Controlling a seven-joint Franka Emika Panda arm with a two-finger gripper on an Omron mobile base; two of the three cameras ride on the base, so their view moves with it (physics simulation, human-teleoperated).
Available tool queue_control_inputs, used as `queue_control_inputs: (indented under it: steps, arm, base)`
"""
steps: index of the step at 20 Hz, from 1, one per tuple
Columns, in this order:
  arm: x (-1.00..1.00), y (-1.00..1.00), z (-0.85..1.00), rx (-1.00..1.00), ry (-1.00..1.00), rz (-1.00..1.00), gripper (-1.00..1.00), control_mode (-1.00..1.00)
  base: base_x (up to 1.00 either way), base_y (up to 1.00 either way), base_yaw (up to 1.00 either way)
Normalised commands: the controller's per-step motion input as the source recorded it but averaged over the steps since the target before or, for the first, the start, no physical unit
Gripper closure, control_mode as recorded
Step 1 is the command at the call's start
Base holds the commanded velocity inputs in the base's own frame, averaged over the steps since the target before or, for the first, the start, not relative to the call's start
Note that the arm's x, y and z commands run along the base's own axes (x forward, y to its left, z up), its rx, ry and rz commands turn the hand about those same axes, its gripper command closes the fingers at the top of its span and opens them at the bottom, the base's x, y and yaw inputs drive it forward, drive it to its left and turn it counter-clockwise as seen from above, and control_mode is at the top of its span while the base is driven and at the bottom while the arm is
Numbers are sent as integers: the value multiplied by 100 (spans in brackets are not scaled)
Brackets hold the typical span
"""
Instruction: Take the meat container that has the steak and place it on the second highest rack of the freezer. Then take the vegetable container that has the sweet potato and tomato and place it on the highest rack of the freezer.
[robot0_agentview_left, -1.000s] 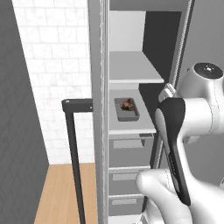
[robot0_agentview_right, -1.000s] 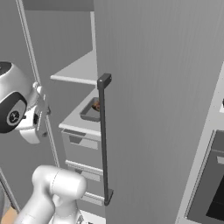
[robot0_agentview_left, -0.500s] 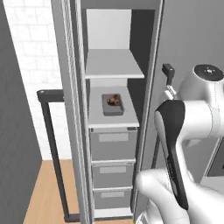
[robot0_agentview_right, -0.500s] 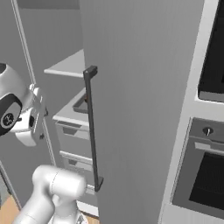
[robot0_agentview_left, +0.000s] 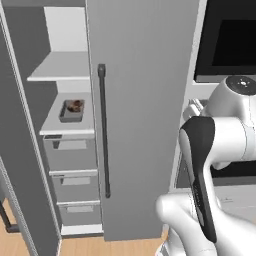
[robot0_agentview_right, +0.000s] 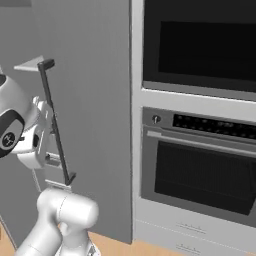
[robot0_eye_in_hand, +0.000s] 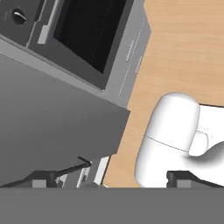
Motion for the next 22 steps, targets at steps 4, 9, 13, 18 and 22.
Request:
queue_control_inputs:
  steps: [4,9,13,18,22]
  arm:
    - [0,0,0,0,0,0,-100,100]
    - [0,0,0,0,0,0,-100,100]
    - [0,0,0,0,0,0,-100,100]
    - [0,0,0,0,0,0,-100,100]
    - [0,0,0,0,0,0,-100,100]
  base:
    - [3,-100,-5]
    - [7,-100,-6]
    - [18,-100,-9]
    - [25,-100,-10]
    - [29,-97,-12]
